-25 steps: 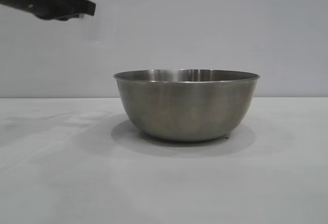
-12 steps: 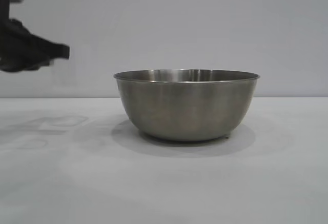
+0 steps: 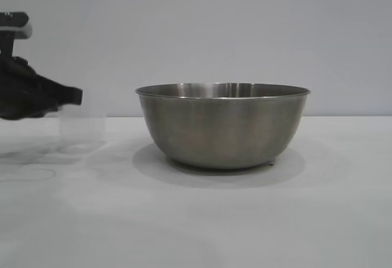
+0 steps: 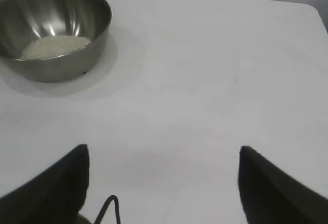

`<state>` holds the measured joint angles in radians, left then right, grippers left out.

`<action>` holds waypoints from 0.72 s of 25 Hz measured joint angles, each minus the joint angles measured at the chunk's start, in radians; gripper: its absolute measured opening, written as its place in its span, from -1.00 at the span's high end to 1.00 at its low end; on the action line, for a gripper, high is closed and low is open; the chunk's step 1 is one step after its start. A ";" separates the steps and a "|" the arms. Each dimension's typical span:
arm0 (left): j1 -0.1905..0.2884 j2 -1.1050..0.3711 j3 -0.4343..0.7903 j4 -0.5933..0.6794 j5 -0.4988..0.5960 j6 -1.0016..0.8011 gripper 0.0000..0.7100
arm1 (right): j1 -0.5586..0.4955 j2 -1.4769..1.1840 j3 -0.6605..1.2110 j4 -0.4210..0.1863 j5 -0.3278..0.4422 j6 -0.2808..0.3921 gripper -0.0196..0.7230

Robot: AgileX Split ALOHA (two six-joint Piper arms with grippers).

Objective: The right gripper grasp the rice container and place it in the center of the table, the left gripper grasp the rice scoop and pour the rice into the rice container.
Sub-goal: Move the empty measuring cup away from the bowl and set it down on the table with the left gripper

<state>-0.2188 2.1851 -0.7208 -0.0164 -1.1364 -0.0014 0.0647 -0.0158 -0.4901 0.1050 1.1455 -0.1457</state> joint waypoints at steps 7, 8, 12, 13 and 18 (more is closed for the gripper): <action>0.000 0.000 0.000 0.010 0.000 -0.002 0.58 | 0.000 0.000 0.000 0.000 0.000 0.000 -0.58; 0.000 0.000 0.000 0.010 0.000 -0.002 0.51 | 0.000 0.000 0.000 0.000 0.000 0.000 -0.58; 0.000 0.000 0.013 0.010 0.000 -0.002 0.40 | 0.000 0.000 0.000 0.000 0.000 0.000 -0.58; 0.000 0.000 0.023 0.010 0.000 -0.002 0.40 | 0.000 0.000 0.000 0.000 0.000 0.000 -0.58; 0.000 0.000 0.070 0.023 0.000 -0.002 0.40 | 0.000 0.000 0.000 0.000 0.000 0.000 -0.58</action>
<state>-0.2188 2.1851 -0.6509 0.0065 -1.1364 -0.0031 0.0647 -0.0158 -0.4901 0.1050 1.1455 -0.1457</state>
